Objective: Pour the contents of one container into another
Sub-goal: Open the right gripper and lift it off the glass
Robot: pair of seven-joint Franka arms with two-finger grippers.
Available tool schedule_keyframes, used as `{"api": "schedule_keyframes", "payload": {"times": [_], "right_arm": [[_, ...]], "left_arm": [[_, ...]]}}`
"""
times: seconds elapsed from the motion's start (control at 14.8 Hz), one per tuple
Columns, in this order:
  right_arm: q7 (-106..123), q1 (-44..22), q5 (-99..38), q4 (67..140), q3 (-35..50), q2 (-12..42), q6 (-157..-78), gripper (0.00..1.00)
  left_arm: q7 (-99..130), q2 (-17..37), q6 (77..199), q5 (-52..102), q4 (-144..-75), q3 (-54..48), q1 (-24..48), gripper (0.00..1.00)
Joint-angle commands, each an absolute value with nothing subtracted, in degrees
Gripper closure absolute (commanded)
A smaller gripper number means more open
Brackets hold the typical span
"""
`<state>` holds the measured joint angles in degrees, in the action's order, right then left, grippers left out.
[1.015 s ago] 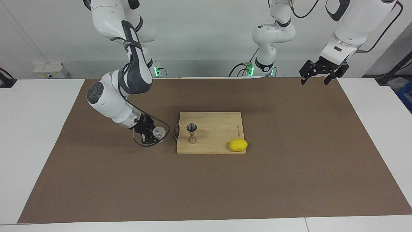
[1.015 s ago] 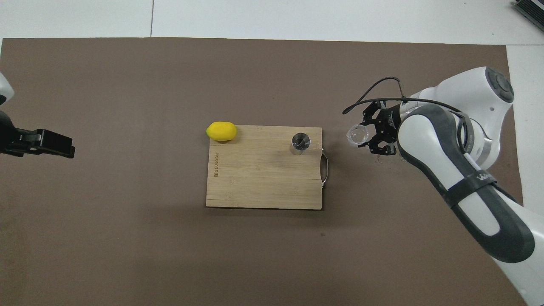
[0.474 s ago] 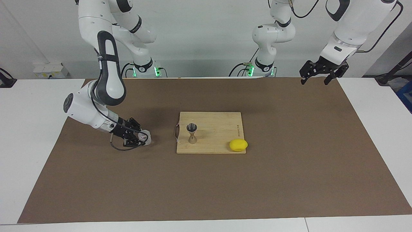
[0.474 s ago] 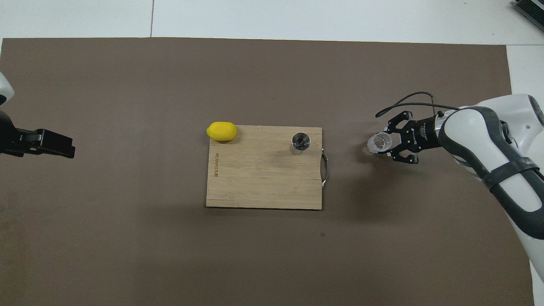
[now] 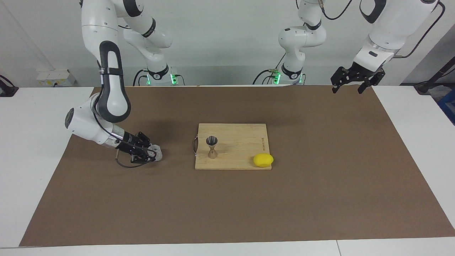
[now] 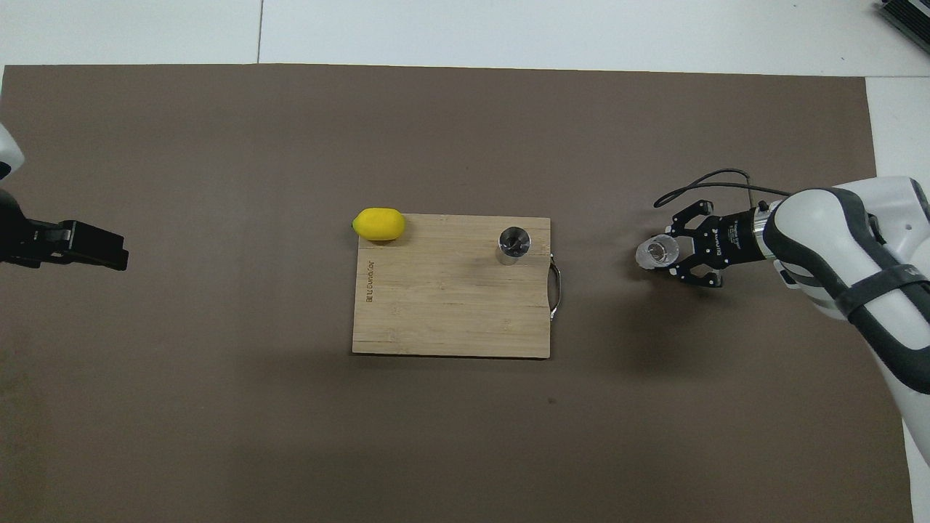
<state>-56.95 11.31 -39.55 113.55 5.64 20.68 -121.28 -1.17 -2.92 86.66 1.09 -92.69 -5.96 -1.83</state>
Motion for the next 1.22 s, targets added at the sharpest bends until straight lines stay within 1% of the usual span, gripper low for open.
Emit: {"api": "schedule_keyframes", "payload": {"times": [0.0, 0.07, 0.14, 0.2, 0.27, 0.34, 0.61, 0.74, 1.02, 1.15], "right_arm": [[-55.4, 13.4, -41.7, 116.2, 6.2, 19.5, -122.3, 1.0], [-55.5, 13.5, -41.7, 116.9, 6.2, 19.4, -123.0, 1.0], [-55.2, 13.5, -41.7, 117.3, 6.2, 19.3, -123.5, 0.7], [-55.2, 13.6, -41.7, 117.2, 6.1, 19.2, -123.5, 0.45], [-55.1, 13.8, -41.6, 117.2, 6.1, 19.1, -123.4, 0.13], [-55.2, 13.8, -41.6, 117.2, 6.1, 18.8, -123.3, 0.0], [-55.2, 14.6, -40.8, 117.2, 5.8, 15.4, -123.0, 0.0], [-55.0, 14.5, -40.1, 117.3, 5.8, 12.7, -122.7, 0.0], [-53.8, 12.6, -28.2, 116.8, 6.1, 8.4, -122.3, 0.0], [-49.9, 9.6, -21.7, 116.7, 6.2, 6.6, -122.4, 0.0]], "left_arm": [[-1.1, -4.2, 86.7, 1.2, -94.1, -5.5, -1.5, 0.0], [-1.1, -4.2, 86.7, 1.2, -94.1, -5.5, -1.5, 0.0], [-1.1, -4.2, 86.7, 1.2, -94.1, -5.5, -1.5, 0.0], [-1.1, -4.2, 86.7, 1.2, -94.1, -5.5, -1.5, 0.0], [-1.1, -4.2, 86.7, 1.2, -94.1, -5.5, -1.5, 0.0], [-1.1, -4.2, 86.7, 1.3, -94.1, -5.5, -1.5, 0.0], [-1.1, -4.2, 86.7, 1.2, -94.1, -5.5, -1.5, 0.0], [-1.1, -4.2, 86.7, 1.2, -94.1, -5.5, -1.5, 0.0], [-1.1, -4.2, 86.7, 1.3, -94.1, -5.5, -1.5, 0.0], [-1.1, -4.2, 86.7, 1.2, -94.1, -5.5, -1.5, 0.0]]}}
